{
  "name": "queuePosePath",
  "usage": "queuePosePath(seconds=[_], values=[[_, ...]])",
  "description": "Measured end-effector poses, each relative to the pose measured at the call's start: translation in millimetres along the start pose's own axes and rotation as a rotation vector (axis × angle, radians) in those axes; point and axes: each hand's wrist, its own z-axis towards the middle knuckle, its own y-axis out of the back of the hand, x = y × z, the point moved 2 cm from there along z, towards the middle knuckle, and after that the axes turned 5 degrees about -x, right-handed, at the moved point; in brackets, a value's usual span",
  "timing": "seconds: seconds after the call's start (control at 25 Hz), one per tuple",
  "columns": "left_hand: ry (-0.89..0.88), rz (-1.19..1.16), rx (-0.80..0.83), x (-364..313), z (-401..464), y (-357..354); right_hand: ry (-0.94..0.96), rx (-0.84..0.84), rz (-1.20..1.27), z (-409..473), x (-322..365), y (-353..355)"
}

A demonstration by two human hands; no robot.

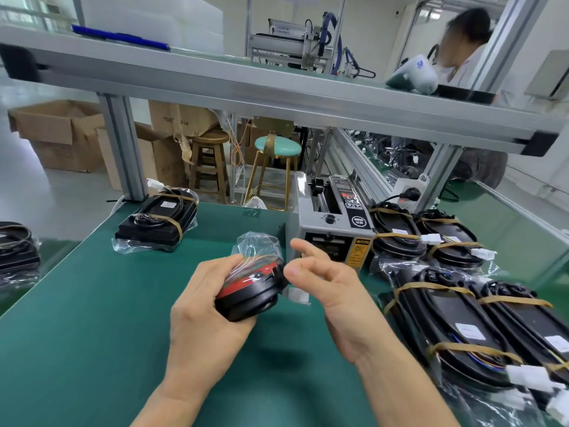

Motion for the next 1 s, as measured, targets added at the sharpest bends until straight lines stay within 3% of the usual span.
queuePosePath(seconds=[1.0], values=[[0.002,0.035,-0.062,-0.9,-6.0,-8.5,0.040,-0.035,-0.075,-10.8,8.8,-8.2]])
